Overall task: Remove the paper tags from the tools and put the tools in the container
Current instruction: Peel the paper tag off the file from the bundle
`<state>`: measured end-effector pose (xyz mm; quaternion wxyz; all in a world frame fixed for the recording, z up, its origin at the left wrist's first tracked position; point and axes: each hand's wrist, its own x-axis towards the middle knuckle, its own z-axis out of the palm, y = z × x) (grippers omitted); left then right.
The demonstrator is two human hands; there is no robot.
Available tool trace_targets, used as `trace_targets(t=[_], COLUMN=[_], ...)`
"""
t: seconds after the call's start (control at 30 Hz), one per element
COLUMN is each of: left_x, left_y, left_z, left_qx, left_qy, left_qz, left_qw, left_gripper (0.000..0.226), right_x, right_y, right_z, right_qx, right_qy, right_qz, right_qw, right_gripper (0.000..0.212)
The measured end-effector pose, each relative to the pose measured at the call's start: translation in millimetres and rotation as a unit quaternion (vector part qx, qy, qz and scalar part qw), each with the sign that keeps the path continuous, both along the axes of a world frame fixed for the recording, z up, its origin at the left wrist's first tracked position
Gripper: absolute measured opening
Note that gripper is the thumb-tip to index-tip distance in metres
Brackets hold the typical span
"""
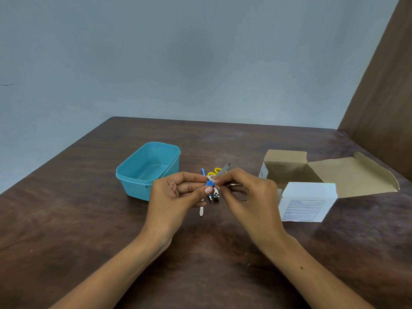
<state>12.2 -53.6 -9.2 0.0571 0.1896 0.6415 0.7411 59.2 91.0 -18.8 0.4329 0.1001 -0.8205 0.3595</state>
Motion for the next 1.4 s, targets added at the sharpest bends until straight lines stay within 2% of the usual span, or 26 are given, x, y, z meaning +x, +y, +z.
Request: trace_targets(t=[0.1, 0.3, 0.5, 0.7, 0.87, 1.1, 1.27, 1.4], left_x=[-0.3, -0.3, -1.8, -1.3, -2.2, -0.7, 0.8, 3.6], left_y=[-1.2, 1.4, 1.1, 0.3, -2.0, -1.1, -3.0, -2.4], left_z=[0.8, 1.3, 0.0, 1.0, 0.7, 1.3, 2.9, 6.5], left_qx=[0.006, 0.005, 0.011, 0.006, 0.016, 0.022, 0.023, 0.014], left_qy=[0.0, -0.004, -0.009, -0.005, -0.005, -0.024, -0.035, -0.022], left_qz=[0.002, 0.002, 0.001, -0.006, -0.006, -0.015, -0.019, -0.009], left_qw=[1.0, 1.0, 1.0, 1.0, 1.0, 0.999, 0.999, 1.0], left_gripper=[0.017, 0.02, 0.018, 0.018, 0.016, 0.016, 0.018, 0.028], right_x=[3.6, -3.5, 1.2, -1.6, 3.4, -3.8, -1.9, 2.9], right_y=[-4.3, 4.4, -3.1, 3.4, -4.2, 6.3, 0.9, -5.5], right_z=[-0.2, -0.9, 0.7, 0.7, 0.2, -0.2, -0.4, 0.4], right_qx=[0.012, -0.013, 0.014, -0.007, 0.035, -0.002, 0.02, 0.044], right_qy=[-0.003, 0.011, -0.007, 0.01, -0.002, 0.015, 0.008, -0.006], right_qz=[0.023, -0.038, 0.014, -0.033, 0.012, -0.062, -0.04, 0.008], right_qw=[1.0, 0.999, 1.0, 0.999, 0.999, 0.998, 0.999, 0.999], right_gripper=[0.019, 0.017, 0.02, 0.018, 0.02, 0.018, 0.014, 0.021])
